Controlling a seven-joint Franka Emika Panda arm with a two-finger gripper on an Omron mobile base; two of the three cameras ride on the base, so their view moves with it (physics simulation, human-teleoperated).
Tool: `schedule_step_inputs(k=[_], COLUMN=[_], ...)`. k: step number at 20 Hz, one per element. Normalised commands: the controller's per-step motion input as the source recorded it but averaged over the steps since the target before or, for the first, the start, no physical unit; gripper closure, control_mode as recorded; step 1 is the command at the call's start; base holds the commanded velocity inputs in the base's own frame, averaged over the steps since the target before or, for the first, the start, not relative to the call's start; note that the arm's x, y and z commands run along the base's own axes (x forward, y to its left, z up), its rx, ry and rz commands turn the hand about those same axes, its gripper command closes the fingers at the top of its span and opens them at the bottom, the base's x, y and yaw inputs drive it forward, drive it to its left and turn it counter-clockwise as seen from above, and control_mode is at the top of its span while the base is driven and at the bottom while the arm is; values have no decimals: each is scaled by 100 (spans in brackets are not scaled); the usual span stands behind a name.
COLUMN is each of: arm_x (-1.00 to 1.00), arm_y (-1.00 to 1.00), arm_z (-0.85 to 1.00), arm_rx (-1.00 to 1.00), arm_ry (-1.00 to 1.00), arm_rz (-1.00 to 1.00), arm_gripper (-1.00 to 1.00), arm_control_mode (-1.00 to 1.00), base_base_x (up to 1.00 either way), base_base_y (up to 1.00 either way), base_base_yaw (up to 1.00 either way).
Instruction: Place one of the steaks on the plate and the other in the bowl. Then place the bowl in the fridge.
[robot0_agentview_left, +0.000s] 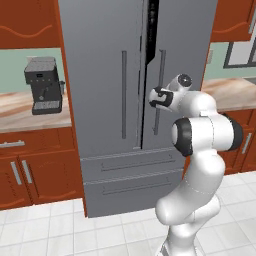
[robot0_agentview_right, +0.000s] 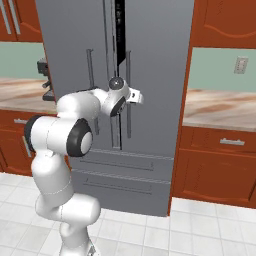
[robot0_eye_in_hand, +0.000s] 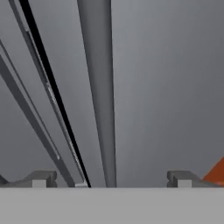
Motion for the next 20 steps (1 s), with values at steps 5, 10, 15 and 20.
schedule_step_inputs(k=[5, 10, 15, 20], arm_x=[48, 50, 39, 42], arm_y=[0, 0, 0, 0], arm_z=[0, 0, 0, 0], arm_rx=[1, 0, 0, 0], arm_ry=[1, -3, -9, -11], arm_rz=[0, 0, 0, 0], arm_gripper=[-100, -100, -100, -100], arm_control_mode=[-100, -100, -100, -100], base_base_x=[0, 0, 0, 0], base_base_y=[0, 0, 0, 0], base_base_yaw=[0, 0, 0, 0])
